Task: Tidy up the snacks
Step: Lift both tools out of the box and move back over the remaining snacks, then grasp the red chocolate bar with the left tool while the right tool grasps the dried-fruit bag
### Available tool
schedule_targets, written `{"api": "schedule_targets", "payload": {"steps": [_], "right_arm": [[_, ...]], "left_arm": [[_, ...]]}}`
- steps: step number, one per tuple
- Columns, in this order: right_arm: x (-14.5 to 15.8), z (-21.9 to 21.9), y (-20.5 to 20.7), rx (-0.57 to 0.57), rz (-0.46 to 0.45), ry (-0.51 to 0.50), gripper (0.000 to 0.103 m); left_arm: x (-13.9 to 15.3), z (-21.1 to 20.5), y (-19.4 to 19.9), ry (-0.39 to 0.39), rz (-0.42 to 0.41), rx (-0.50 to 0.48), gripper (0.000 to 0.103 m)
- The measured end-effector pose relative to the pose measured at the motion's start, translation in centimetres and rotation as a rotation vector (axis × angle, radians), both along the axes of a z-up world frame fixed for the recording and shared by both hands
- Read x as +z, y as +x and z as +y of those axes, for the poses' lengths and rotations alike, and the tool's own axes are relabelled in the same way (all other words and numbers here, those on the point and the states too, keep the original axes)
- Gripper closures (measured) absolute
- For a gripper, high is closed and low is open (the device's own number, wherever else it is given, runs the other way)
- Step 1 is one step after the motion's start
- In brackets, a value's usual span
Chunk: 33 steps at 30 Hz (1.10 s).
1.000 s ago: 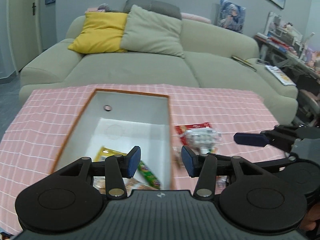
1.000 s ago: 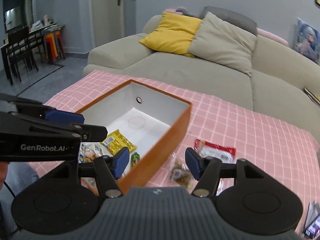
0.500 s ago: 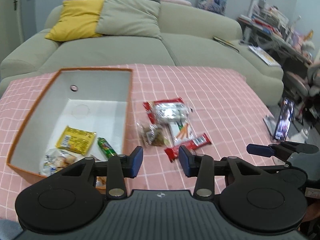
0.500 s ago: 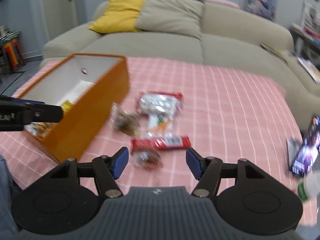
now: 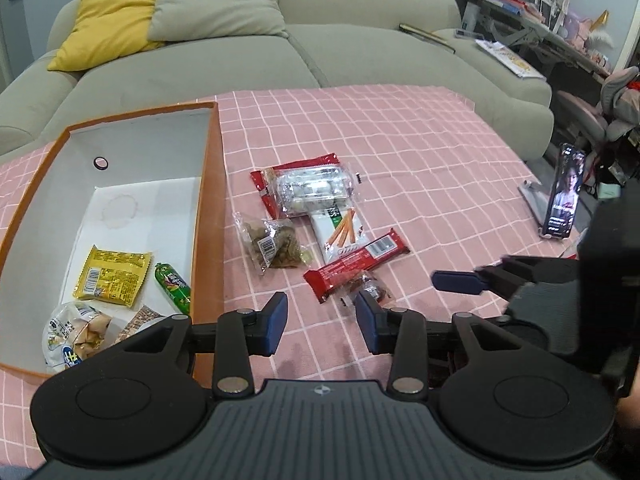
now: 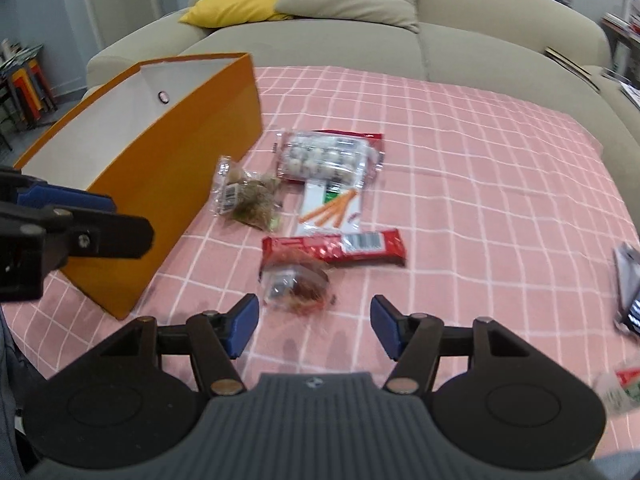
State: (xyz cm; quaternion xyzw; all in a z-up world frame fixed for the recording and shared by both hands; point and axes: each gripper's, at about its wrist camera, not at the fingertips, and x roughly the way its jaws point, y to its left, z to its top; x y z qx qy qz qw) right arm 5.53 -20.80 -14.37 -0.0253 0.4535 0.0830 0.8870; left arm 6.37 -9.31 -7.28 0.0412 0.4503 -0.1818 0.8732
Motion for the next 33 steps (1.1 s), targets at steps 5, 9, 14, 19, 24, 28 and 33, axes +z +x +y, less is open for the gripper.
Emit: {"api": "schedule_targets", "payload": {"steps": [5,9,14,19,24,28,33], "right_arm": [[-1.2,1.6,1.8,0.073,0.014,-0.031,0.048],[-2.2,2.2,2.9,0.098,0.023,-0.062,0.048],[-3.4,1.8,4.1,0.087,0.045,-0.06,0.053],[-3.6,1.4,4.2,0.097,0.038,-0.043,0.059],[-3.7,0.7,4.2,0.091,0.051,-0.009,0.067],[-3.2,0.0,3.7,0.082,0.057,-0.003,0.07],[-1.6,-2.4,2.9,0.041,0.041,0.007,0.07]], "left_arm": [[-0.4,-0.3,1.2,0.024,0.014,-0.001,0.057],[-0.8,-0.6,2.2,0.049,0.017,-0.014,0.058],[-1.4,-1.1,3.3,0.079,0.023,-0.039,0.058],[-2.0,-1.3,4.1,0.101,0.035,-0.057,0.058],[-2.6,-1.8,4.6,0.118,0.047,-0.091,0.058],[-2.8,-2.5,4.8,0.115,0.053,-0.121,0.058],[-3.7,-4.3,5.2,0.116,0.056,-0.2,0.058]]}}
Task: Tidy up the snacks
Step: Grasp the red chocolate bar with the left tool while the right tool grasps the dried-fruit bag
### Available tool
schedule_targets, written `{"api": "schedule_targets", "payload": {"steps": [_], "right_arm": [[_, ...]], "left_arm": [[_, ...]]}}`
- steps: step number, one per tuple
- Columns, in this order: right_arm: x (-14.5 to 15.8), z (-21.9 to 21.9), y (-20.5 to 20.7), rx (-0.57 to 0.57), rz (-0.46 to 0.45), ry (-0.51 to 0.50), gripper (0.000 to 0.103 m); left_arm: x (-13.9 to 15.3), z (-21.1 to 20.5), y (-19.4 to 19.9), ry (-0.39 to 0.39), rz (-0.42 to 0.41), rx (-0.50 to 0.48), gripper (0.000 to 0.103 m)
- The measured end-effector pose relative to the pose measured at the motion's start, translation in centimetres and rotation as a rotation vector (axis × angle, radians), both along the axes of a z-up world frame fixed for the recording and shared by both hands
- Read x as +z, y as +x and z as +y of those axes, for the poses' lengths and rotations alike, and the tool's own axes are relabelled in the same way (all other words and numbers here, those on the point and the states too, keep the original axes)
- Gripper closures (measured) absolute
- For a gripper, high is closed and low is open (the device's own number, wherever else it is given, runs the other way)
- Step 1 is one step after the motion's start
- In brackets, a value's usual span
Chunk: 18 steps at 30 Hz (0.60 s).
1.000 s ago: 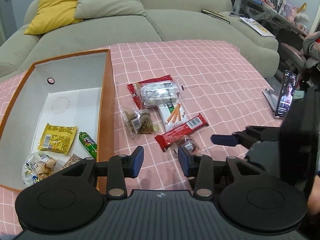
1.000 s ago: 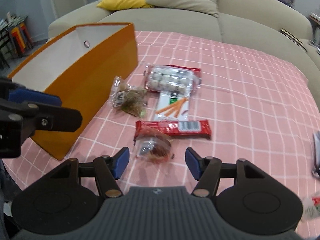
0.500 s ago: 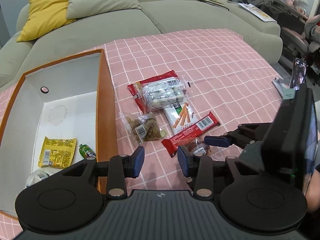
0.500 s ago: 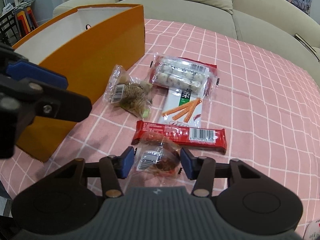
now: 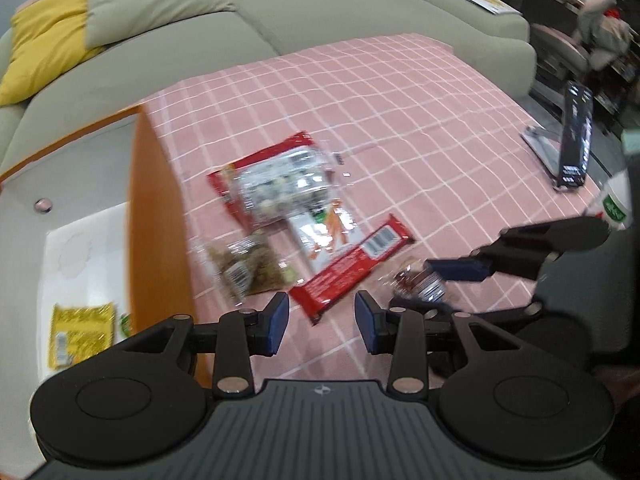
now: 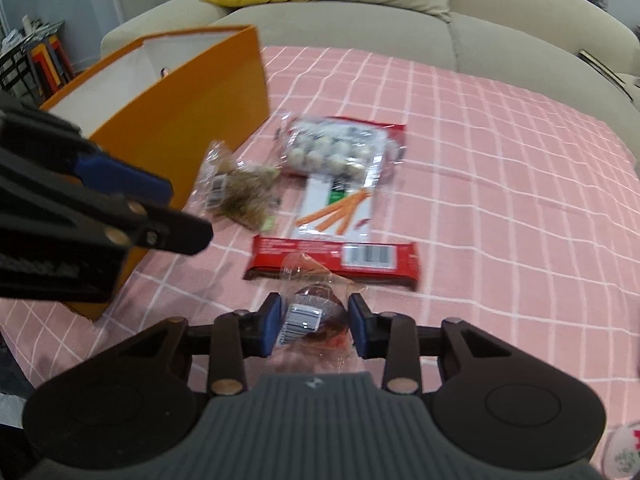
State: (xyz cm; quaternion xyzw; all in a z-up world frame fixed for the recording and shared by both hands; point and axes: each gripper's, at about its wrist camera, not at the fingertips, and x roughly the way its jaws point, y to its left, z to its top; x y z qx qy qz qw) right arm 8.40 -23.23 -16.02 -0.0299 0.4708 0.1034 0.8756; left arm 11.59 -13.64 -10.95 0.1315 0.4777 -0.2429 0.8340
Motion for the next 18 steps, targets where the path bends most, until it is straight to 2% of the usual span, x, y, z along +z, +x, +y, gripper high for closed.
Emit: {"api": "schedule_targets", "payload": {"steps": [6,8,18], "right_arm": [[0.5,-3.3,-0.1,-0.043,0.017,-0.027,0.07],[0.4,-4.0,0.0,-0.049,0.025,-0.03,0.069],[0.0,-4.9,0.2,-0.028,0.045,-0.037,0.069]], "left_arm": [[-2.4,-2.6,1.2,0.016,-0.004,-0.09,0.057],[-3.2,-3.3,1.9,0.021,-0.004,-0.114,0.054],[-6.7,-5.0,4.8,0.089,0.084,-0.191,0.044]]}}
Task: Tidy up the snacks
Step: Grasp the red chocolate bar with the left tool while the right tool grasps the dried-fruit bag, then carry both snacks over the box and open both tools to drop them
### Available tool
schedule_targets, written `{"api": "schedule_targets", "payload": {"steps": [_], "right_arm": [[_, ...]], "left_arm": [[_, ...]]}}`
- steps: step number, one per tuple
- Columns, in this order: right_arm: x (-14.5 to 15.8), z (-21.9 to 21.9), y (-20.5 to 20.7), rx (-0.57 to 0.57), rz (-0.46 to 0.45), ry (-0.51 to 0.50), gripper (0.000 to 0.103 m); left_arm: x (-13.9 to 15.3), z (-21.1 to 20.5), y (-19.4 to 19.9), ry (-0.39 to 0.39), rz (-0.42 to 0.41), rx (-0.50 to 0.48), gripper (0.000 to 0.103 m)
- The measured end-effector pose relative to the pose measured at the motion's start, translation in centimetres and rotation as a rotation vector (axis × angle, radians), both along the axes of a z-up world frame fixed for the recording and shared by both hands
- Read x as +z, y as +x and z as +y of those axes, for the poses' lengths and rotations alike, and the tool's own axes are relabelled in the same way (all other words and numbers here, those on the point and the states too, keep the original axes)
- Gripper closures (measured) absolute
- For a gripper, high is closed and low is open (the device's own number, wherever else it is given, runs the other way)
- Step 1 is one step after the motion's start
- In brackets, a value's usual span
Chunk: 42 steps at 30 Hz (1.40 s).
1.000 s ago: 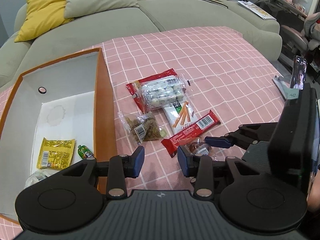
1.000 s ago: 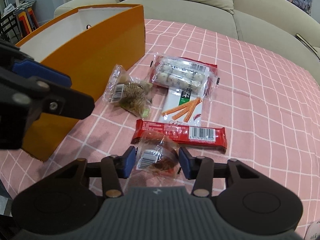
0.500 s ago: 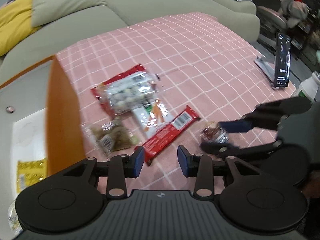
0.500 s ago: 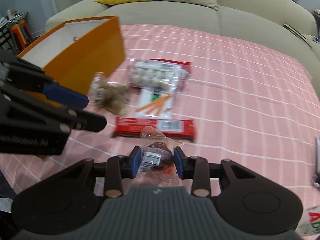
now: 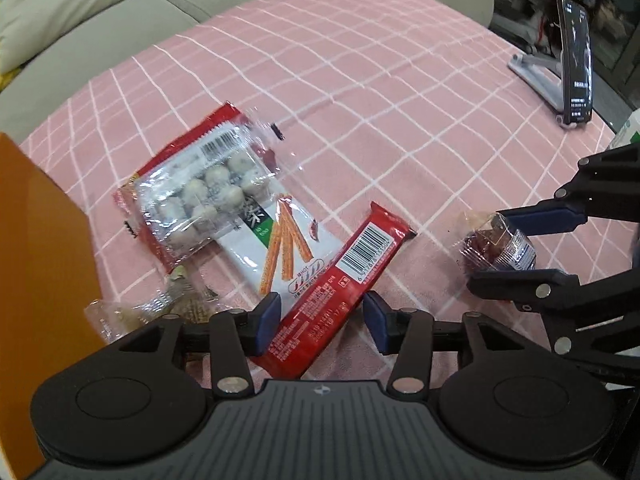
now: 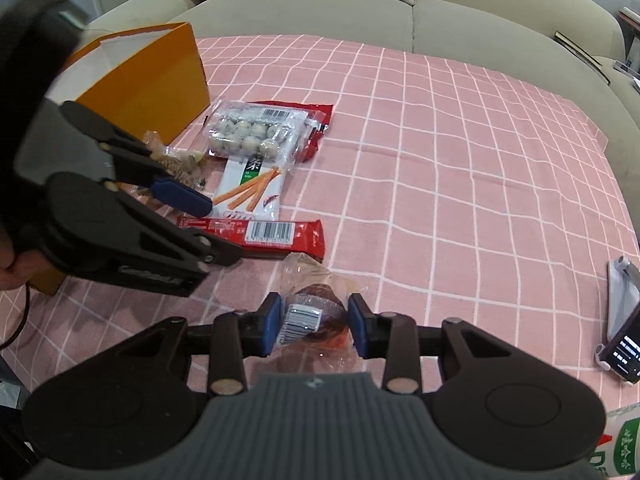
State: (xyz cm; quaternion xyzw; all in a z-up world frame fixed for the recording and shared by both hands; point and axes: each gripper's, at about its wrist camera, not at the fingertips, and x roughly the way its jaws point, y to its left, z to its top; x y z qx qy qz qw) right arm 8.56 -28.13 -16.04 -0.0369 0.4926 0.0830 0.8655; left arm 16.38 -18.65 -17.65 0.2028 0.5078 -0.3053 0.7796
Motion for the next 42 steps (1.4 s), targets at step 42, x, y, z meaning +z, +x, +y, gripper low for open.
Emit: {"api": "schedule_targets", "payload": {"steps": [42], "right_arm": [[0.4,1.7,0.9,0.032,0.032,-0.03,0.07]], "left_arm": [[3.0,-0.3,-2.2,-0.003,0.016,0.131,0.077]]}}
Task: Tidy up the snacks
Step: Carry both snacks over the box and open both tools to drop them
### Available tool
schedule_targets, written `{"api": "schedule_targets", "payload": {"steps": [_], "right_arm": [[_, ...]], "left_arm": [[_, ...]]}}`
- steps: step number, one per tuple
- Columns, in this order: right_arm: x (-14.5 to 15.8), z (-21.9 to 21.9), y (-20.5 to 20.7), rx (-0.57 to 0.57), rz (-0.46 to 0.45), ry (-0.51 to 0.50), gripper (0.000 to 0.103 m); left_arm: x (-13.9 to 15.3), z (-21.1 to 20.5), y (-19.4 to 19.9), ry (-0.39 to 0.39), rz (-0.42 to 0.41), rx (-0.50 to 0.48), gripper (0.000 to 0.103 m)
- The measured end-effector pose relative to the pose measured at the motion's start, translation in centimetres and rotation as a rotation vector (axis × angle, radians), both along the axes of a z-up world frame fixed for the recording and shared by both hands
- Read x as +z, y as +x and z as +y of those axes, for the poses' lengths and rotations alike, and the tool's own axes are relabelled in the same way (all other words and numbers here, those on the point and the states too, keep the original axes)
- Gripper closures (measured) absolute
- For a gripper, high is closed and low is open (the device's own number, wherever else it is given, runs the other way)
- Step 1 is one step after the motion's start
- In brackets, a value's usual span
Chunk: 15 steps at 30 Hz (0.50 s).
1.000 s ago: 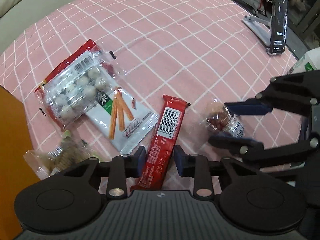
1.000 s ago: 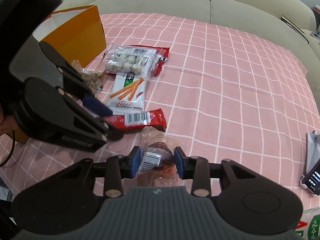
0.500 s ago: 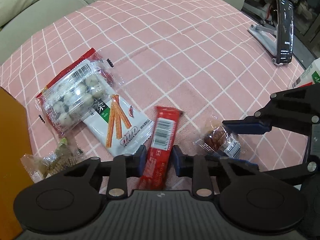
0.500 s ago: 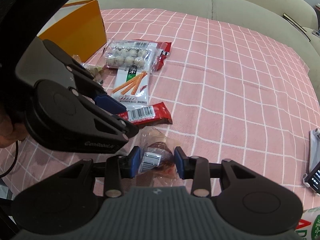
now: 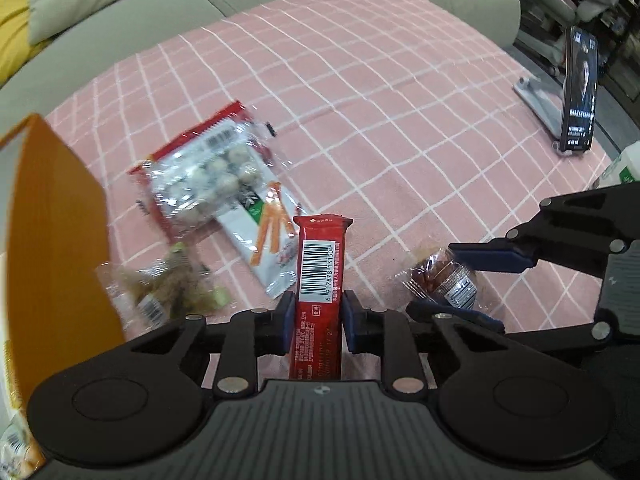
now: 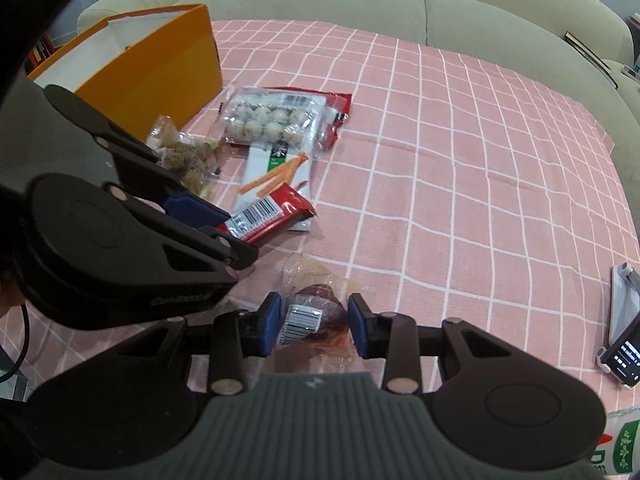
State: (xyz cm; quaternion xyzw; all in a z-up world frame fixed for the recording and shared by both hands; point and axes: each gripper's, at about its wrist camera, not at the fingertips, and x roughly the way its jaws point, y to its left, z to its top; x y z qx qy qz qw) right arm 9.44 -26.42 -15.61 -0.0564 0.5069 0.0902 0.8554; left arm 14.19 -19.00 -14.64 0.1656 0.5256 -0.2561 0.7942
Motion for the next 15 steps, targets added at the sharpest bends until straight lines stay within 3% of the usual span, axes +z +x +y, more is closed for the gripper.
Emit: {"api": "schedule_targets", "payload": {"steps": [15], "right_arm": [[6.8,4.6,-1.4,0.04,-0.145,0.006,0.07]], "left_arm": [[8.6,6.1,-3.6,-0.091,-0.129,0.126,0.076]]}}
